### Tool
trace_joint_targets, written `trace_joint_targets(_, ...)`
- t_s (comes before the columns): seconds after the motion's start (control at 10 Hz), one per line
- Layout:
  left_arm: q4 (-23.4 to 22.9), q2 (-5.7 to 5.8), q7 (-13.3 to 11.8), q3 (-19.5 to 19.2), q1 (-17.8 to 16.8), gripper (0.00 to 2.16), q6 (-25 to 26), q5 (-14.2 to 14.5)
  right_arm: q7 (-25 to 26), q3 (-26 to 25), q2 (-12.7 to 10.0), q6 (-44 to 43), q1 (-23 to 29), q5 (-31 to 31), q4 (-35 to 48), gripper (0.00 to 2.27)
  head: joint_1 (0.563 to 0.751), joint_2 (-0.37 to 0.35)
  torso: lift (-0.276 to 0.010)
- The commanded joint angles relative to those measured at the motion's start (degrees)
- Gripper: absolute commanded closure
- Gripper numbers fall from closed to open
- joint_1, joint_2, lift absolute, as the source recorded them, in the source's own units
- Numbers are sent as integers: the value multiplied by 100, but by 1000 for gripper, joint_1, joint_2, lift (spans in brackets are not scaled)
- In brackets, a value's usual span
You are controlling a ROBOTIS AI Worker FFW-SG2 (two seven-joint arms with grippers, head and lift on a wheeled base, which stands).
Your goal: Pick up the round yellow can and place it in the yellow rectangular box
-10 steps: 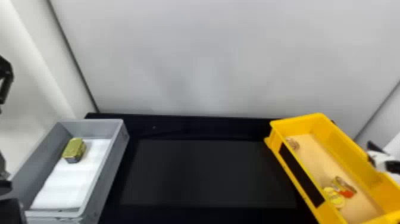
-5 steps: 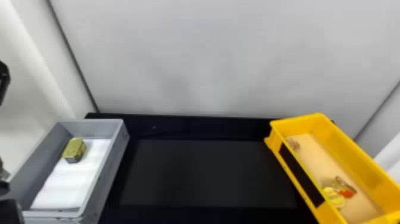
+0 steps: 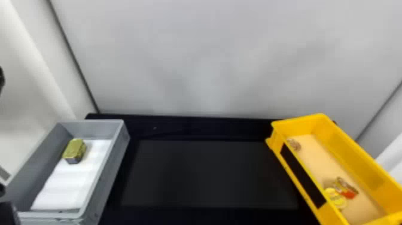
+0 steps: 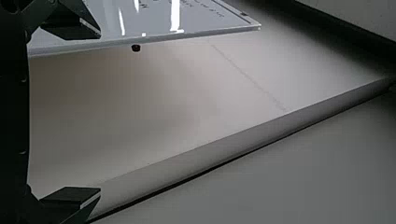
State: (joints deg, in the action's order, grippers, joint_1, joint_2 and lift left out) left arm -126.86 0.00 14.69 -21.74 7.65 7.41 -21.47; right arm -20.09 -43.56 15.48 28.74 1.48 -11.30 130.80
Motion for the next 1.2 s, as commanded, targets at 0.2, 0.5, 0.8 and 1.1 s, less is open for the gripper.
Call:
trace_joint_targets(0.2, -23, -15, 0, -77, 17, 98, -29, 20, 453, -601, 113, -227, 63, 1376, 60, 125, 694, 14, -60)
trace_joint_targets(0.5, -23, -15, 0, -112, 17, 98, -29, 28, 769, -724, 140, -482, 89, 2633, -142, 133, 694, 14, -60)
trace_joint_targets(0.8, -32, -15, 0, -103, 17, 98, -29, 28, 857, -785, 210, -570, 159, 3257, -186, 133, 694, 14, -60)
trace_joint_targets(1.1, -23, -15, 0, -103, 17, 98, -29, 37, 1130, -794, 272, -192, 221, 3231, 78, 159, 694, 14, -60)
